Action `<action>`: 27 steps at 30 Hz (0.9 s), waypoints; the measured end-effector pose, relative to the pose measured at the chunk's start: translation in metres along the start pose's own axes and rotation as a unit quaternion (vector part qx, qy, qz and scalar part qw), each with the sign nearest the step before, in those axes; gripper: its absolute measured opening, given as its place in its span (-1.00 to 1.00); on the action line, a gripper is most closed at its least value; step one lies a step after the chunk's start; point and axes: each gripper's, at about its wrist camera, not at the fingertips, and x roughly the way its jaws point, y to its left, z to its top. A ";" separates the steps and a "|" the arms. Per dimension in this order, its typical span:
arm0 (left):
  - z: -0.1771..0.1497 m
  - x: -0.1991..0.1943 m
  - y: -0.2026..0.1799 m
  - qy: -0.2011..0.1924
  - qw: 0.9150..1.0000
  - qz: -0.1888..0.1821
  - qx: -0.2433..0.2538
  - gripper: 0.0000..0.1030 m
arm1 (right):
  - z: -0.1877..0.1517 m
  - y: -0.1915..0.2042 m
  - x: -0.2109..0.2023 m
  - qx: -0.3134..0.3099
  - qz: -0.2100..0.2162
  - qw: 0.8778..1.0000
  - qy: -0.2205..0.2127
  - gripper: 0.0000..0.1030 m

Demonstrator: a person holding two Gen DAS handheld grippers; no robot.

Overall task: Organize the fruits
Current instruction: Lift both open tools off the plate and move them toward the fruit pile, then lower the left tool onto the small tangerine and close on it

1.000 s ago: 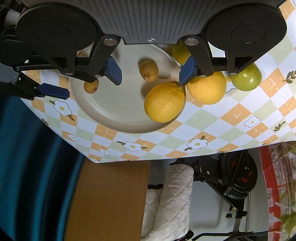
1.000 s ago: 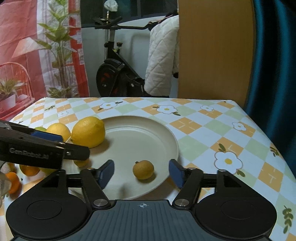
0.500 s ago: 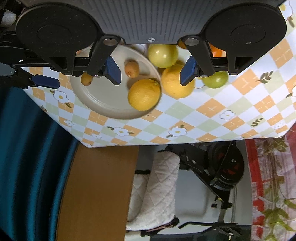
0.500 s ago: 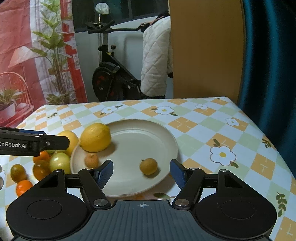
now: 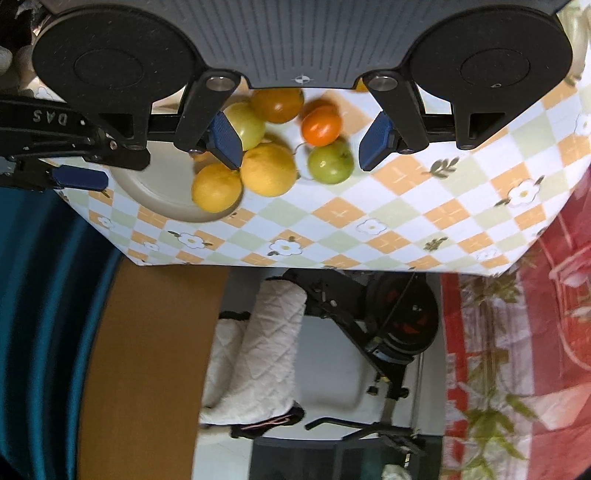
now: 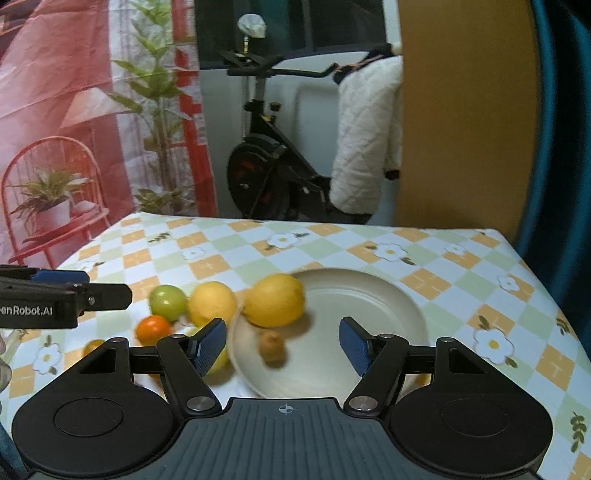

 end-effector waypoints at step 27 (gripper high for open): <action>-0.040 -0.015 0.036 0.030 0.998 0.024 -0.046 0.17 | -0.040 0.089 0.015 -0.082 0.069 0.993 0.040 0.09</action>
